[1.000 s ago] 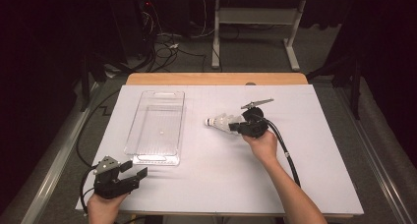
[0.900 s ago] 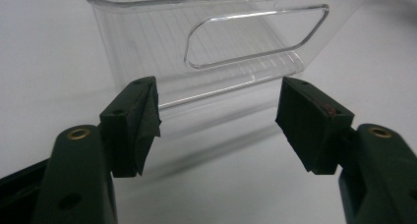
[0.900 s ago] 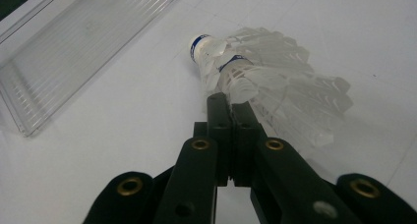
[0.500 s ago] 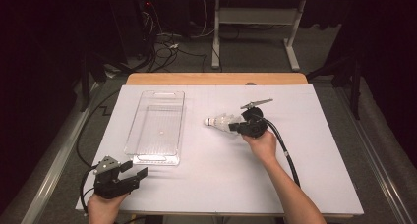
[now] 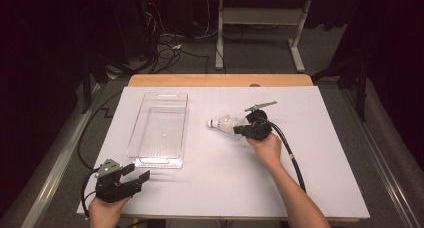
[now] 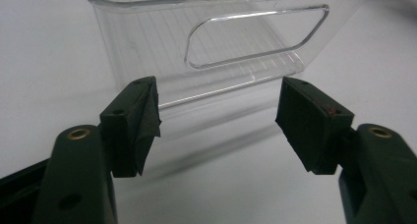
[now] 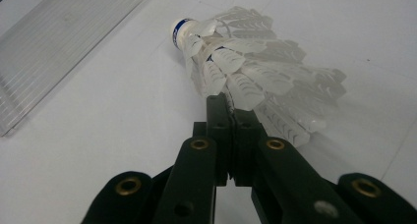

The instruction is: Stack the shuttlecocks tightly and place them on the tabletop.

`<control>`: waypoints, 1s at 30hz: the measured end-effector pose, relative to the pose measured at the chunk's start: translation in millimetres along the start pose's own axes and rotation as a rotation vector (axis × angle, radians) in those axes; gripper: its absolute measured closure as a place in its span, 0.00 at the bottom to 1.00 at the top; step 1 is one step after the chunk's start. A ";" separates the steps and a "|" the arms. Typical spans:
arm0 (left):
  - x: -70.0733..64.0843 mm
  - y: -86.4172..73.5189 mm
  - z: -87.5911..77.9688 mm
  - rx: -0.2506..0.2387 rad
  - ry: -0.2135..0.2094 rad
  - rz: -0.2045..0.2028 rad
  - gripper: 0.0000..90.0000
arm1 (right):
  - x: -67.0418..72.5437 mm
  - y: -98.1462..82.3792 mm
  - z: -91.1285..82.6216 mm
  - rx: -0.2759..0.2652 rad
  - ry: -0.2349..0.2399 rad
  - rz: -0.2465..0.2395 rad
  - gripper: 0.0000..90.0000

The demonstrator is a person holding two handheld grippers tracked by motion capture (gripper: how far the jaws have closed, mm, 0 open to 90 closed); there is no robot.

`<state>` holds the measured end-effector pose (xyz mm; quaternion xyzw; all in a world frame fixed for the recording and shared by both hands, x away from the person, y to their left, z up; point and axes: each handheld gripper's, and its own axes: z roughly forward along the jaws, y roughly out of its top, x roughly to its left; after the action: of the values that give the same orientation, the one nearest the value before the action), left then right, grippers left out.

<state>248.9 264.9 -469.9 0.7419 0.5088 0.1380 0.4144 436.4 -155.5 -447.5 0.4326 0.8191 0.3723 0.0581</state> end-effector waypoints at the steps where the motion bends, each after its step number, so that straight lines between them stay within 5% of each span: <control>1: -0.1 0.0 0.0 0.000 -0.001 0.000 0.37 | -0.3 -0.3 0.2 0.000 0.000 -0.002 0.99; 30: -0.6 0.0 -0.2 0.001 -0.001 0.006 0.37 | 2.9 -1.6 -4.1 0.012 -0.054 -0.018 0.87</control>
<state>248.5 264.5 -469.7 0.7437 0.5063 0.1386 0.4139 431.9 -156.2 -444.9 0.4355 0.8232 0.3551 0.0808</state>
